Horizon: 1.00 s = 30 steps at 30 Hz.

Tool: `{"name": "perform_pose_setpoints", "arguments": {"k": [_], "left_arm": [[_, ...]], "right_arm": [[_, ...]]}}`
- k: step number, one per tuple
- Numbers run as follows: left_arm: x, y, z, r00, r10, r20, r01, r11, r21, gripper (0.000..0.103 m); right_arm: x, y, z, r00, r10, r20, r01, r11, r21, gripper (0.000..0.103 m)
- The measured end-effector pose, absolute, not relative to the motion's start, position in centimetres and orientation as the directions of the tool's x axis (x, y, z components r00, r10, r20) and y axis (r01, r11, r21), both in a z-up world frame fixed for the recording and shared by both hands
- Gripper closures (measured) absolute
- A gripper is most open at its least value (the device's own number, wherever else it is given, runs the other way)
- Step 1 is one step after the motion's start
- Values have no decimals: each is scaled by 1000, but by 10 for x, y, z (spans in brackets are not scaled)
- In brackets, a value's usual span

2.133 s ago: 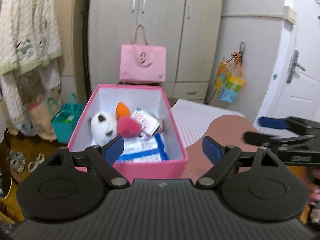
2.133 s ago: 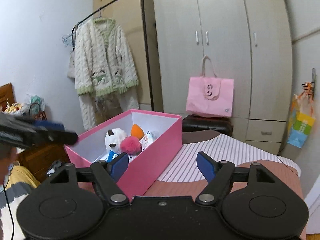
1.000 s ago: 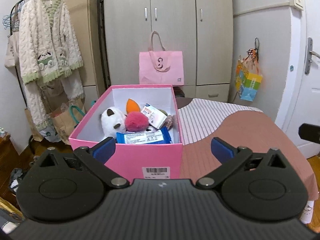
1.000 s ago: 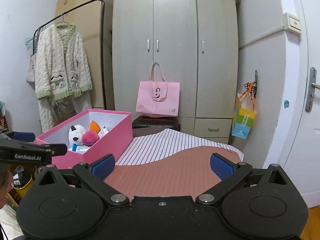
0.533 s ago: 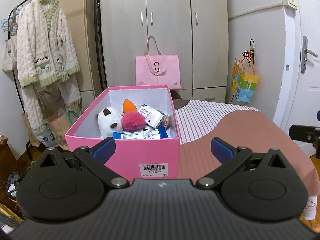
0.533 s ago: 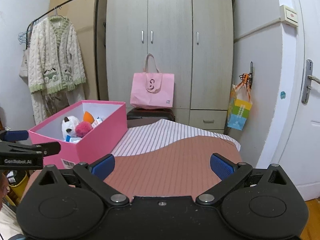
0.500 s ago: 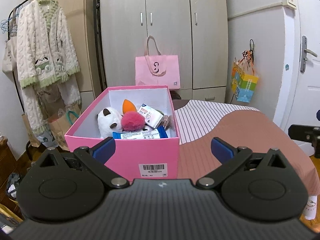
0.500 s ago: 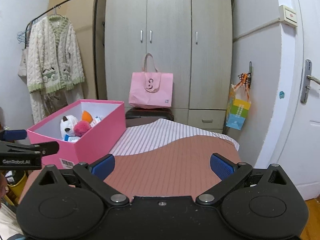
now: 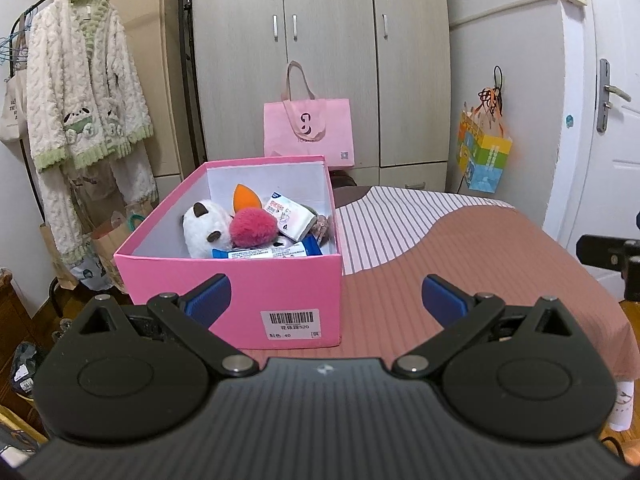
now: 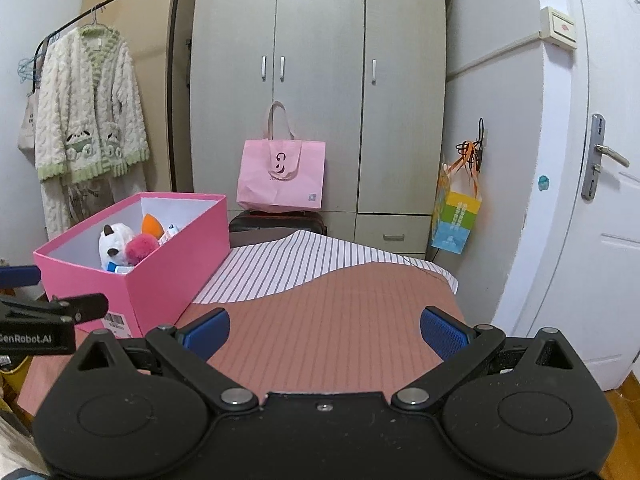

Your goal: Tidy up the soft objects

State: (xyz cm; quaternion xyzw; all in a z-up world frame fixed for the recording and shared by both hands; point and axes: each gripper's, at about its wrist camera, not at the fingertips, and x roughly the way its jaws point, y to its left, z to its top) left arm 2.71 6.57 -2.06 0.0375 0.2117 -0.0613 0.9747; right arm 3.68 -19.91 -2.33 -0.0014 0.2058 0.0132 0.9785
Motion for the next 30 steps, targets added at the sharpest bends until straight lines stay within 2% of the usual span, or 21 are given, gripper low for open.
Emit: {"name": "perform_pose_setpoints", "arguments": {"k": [7,20,30], "left_arm": [[26,68,-20,908,-82,-410,113,992,52,0],[21,73,-18,920,-64,-387,90,995,51,0],[18,76,-16,926,-56,-374,79,996,44,0]], "right_arm": [[39,-204,-25,909,-15,-416,26,999,21,0],[22,-191,-19,927,15,-374,-21,1000,-14,0],[26,-194,-20,923,7,-385,-6,1000,4,0]]}}
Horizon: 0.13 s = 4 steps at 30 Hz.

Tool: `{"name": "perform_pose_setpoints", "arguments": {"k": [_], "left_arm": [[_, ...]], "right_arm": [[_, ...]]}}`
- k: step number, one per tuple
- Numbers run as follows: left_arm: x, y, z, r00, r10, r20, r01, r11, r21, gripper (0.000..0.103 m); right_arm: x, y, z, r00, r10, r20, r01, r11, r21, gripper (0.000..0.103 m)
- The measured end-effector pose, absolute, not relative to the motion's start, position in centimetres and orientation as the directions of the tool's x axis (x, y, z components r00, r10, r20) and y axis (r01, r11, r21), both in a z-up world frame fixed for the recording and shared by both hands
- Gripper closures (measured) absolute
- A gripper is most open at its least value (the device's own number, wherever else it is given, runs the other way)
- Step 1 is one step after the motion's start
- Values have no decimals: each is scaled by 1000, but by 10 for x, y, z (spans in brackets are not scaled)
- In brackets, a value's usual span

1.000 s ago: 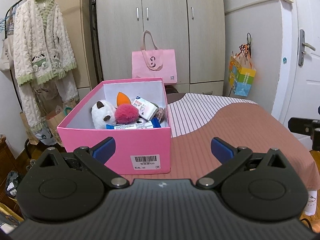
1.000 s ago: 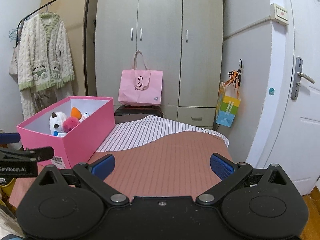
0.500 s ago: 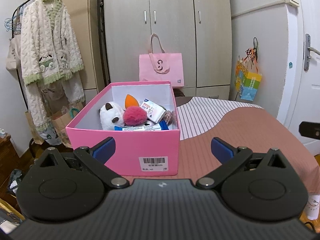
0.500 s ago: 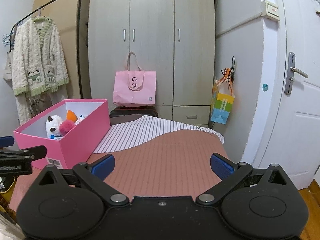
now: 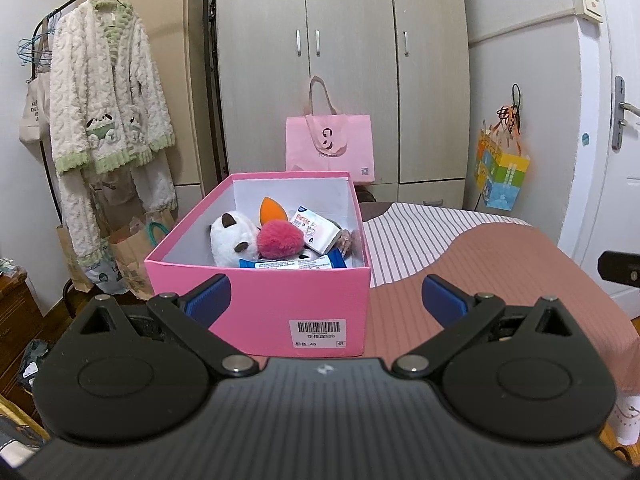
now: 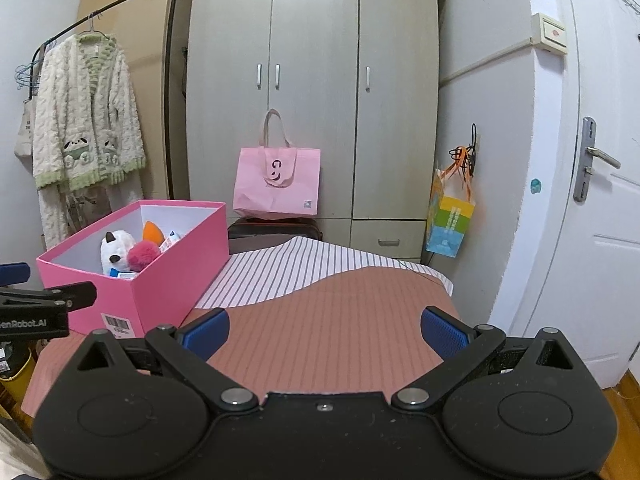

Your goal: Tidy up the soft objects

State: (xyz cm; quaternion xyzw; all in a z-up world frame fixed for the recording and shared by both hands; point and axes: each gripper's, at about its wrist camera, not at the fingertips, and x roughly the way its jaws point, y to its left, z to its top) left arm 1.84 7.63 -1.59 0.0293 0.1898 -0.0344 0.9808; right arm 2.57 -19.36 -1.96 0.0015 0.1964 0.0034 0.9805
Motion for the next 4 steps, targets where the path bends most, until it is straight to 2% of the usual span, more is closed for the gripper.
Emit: {"name": "perform_pose_setpoints", "arguments": {"k": [4], "left_arm": [[17,76,-15,926,-62,-372,84,996,43,0]], "right_arm": [[26,-193,-20,923,4,-384,-2,1000,7,0]]}}
